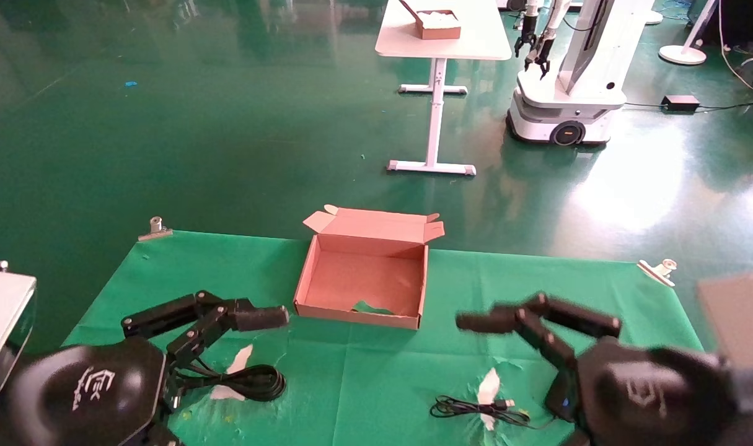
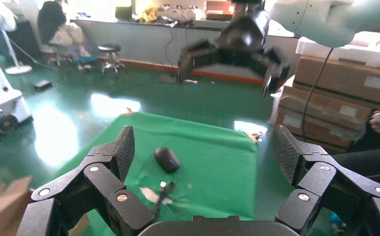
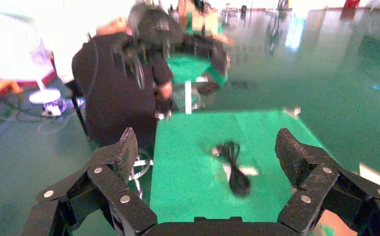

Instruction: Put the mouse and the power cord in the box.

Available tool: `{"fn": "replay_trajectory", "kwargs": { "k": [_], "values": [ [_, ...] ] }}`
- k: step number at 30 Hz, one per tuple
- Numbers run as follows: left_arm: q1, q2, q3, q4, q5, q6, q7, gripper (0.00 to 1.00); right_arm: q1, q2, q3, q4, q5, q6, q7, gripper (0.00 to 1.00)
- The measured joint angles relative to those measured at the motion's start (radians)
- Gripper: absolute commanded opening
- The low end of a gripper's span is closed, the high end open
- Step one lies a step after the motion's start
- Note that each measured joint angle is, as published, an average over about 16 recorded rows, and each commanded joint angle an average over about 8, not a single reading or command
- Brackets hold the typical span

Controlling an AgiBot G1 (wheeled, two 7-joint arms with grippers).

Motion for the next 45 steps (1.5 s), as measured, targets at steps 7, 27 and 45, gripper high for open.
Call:
{"fn": "replay_trajectory", "kwargs": {
  "k": [7, 27, 45],
  "values": [
    [-0.107, 0.019, 0.131, -0.03, 0.326, -0.003, -0.123, 1.0, 0.03, 0.015, -0.071, 0.02, -0.166, -0.005, 0.04, 1.0],
    [-0.346, 0.171, 0.375, -0.031, 0.953, 0.016, -0.365, 1.0, 0.135, 0.004, -0.192, 0.039, -0.42, -0.034, 0.139, 1.0],
    [-0.433, 0.513, 0.573, 0.278, 1.48, -0.141, -0.487, 1.0, 0.101, 0.029, -0.175, -0.013, -0.338, -0.028, 0.146, 1.0]
  ]
}}
